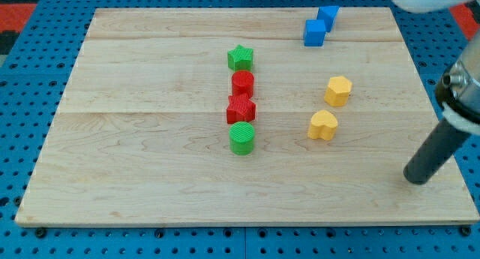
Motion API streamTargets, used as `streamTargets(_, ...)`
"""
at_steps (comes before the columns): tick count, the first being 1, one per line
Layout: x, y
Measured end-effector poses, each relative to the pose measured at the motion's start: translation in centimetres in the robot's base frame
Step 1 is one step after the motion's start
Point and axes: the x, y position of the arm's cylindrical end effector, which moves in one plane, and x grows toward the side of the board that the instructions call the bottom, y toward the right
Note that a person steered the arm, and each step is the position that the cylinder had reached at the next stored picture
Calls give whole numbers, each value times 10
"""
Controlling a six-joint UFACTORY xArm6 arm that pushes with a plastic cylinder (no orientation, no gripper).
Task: Slide the blue blocks at the top of the hexagon
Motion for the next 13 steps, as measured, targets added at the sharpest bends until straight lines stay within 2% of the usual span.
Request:
streamTargets(3, -162, 0)
streamTargets(5, -191, -43)
streamTargets(6, -191, -53)
streamTargets(13, -218, -68)
